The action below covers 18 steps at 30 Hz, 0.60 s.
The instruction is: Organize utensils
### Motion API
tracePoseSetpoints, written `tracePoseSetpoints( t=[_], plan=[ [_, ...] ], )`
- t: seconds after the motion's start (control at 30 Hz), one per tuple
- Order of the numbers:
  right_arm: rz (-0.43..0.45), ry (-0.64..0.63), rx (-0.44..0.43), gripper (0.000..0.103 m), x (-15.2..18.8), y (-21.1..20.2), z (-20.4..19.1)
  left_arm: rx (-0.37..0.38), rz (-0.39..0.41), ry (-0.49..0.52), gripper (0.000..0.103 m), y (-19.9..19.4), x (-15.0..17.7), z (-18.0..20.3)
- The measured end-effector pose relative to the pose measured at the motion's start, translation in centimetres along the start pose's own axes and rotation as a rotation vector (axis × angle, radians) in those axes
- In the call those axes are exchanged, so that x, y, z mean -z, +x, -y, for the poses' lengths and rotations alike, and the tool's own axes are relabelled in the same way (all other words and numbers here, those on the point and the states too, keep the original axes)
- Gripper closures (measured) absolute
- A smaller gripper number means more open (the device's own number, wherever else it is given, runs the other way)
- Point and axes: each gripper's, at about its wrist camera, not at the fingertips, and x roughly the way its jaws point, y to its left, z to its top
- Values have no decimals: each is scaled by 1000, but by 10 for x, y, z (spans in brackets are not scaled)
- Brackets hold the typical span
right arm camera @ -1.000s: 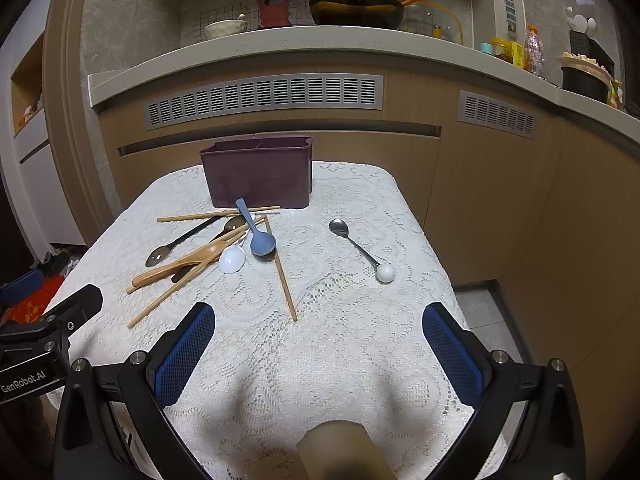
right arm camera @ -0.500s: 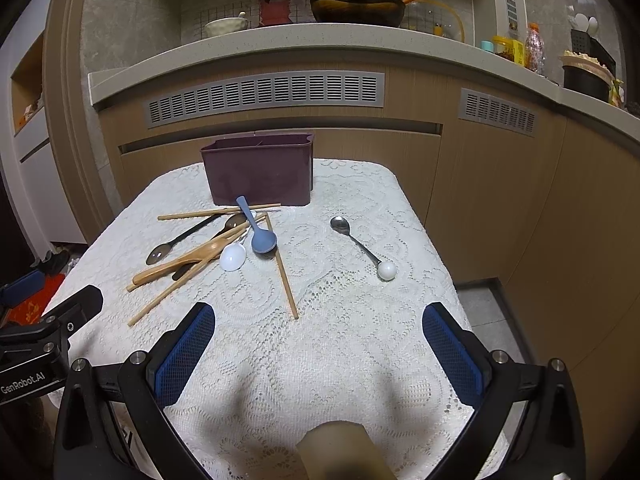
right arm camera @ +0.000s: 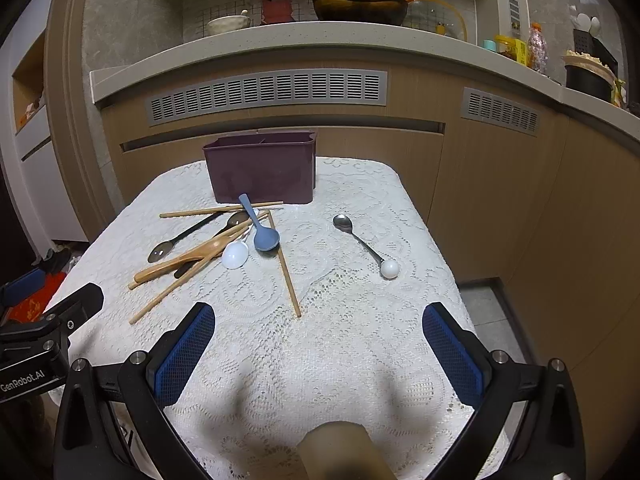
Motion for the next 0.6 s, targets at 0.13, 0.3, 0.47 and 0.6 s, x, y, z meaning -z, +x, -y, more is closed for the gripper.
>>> tracePoseSetpoints(
  t=[0.13,0.3,0.47,0.6],
  plan=[
    [-2,-3,-2,0,0,0,-1,0,1,-1,0,0,1,0],
    [1,-3,-4,0,0,-1,0,0,0,-1,0,0,1,0],
    [2,-1,-4,0,0,-1,0,1,1,0,0,1,1,0],
    [1,-3,-5,0,0,-1,-1,1,1,-2,0,0,1,1]
  ],
)
